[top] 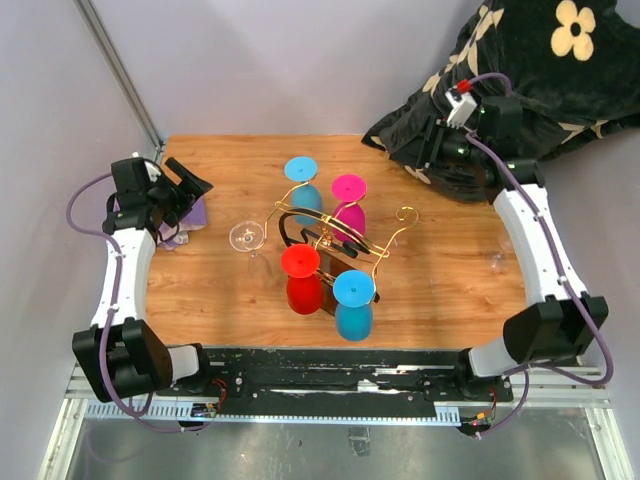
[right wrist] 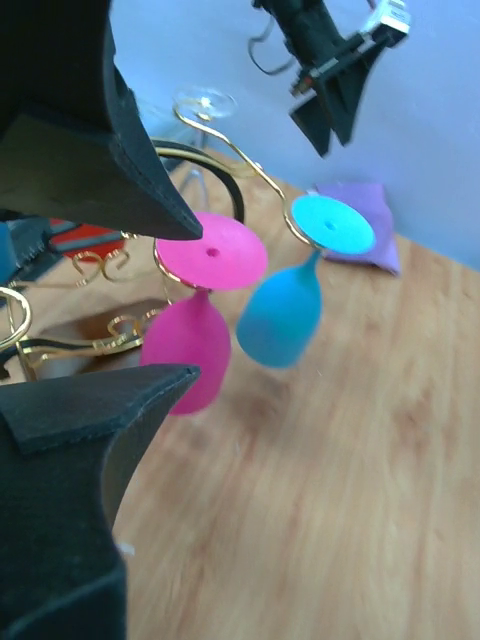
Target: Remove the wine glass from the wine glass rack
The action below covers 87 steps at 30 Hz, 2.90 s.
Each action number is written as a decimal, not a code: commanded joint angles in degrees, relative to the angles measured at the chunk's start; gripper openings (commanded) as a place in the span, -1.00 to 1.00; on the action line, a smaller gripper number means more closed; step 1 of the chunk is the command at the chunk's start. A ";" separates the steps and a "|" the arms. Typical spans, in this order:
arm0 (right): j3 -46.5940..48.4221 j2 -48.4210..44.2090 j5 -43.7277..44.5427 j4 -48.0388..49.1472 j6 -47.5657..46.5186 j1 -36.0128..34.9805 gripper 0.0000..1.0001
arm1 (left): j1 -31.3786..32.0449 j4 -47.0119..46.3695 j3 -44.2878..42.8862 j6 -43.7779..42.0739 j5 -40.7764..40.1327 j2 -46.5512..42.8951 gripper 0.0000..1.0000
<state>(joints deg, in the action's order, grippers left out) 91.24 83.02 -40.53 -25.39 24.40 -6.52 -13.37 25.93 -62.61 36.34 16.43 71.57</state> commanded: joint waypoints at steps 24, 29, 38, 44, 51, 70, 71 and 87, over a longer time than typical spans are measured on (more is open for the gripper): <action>0.62 10.05 -7.89 -0.19 3.05 -9.07 -0.14 | 0.97 3.34 -3.86 -1.40 2.32 -4.62 0.72; -0.36 9.75 -7.74 0.84 4.03 -9.94 -0.16 | 0.97 4.18 -3.80 -1.38 3.16 -4.46 0.72; -1.39 9.03 -8.94 2.47 5.37 -11.51 -0.27 | 0.92 4.32 -3.61 -1.57 2.75 -4.90 0.73; -1.84 7.89 -8.32 2.44 5.49 -11.96 -0.46 | 0.91 4.32 -3.92 -1.18 2.92 -5.15 0.73; 0.05 7.37 -6.00 -0.43 3.63 -12.31 -0.45 | 0.95 4.13 -2.96 -1.24 3.06 -5.63 0.73; 2.48 6.63 -4.62 -2.28 2.28 -12.38 -0.43 | 0.93 3.35 -2.00 -0.85 3.46 -5.61 0.73; 2.42 6.55 -4.42 -2.35 2.41 -12.37 -0.43 | 0.97 3.34 -1.99 -0.83 3.51 -5.55 0.74; 0.96 9.19 -8.91 -2.70 2.56 -14.18 -0.44 | 0.97 2.60 -1.36 -0.30 4.19 -5.65 0.73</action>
<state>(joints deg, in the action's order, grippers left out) 91.70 90.80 -46.87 -27.33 27.14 -18.57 -12.64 29.82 -64.42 36.05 19.35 67.00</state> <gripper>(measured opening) 0.279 0.867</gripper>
